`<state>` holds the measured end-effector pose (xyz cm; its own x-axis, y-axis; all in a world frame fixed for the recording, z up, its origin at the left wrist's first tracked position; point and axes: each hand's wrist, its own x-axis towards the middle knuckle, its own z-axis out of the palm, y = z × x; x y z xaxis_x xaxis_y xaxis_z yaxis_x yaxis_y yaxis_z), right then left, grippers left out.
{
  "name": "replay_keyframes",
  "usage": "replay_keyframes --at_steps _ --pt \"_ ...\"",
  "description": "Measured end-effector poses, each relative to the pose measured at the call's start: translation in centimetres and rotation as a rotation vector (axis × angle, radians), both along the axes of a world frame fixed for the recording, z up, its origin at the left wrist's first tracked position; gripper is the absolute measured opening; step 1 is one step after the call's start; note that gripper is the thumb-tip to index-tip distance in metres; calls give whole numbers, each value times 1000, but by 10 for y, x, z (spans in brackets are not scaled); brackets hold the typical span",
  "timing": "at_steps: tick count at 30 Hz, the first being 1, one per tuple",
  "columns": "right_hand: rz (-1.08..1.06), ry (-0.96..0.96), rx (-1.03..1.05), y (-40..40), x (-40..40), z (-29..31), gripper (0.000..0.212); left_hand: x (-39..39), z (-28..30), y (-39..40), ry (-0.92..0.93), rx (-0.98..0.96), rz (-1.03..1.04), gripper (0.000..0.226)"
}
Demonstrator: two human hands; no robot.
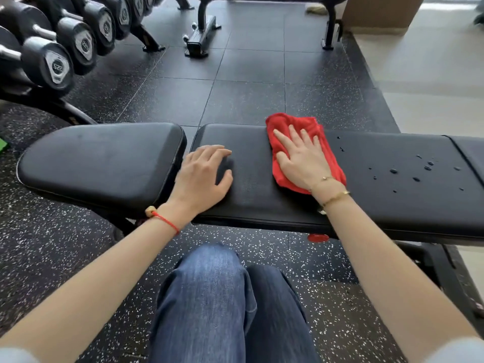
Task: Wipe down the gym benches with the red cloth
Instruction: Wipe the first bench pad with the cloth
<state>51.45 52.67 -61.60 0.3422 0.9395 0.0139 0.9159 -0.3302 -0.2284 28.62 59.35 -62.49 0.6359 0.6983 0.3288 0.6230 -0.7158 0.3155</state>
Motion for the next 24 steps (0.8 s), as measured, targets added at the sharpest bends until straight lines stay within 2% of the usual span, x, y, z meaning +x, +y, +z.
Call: replay_keyframes --at_steps 3,9,11,14,17,20,24 --pt "59 -2 18 0 -20 -2 58 20 -6 -8 25 -6 33 40" --pt "255 24 80 -63 -15 -5 59 22 -12 -11 21 18 59 39" --pt "203 31 75 -68 8 -5 59 22 -12 -11 19 18 55 40" --pt "14 24 26 -47 45 -2 58 24 -13 -12 17 21 69 40" --pt "-72 2 -11 -11 44 0 56 25 -14 -12 11 32 83 40" --pt "31 12 -2 4 8 -1 57 26 -15 -12 3 37 90 41" --pt "198 -10 36 -34 -24 -2 59 25 -13 -10 -4 32 77 41"
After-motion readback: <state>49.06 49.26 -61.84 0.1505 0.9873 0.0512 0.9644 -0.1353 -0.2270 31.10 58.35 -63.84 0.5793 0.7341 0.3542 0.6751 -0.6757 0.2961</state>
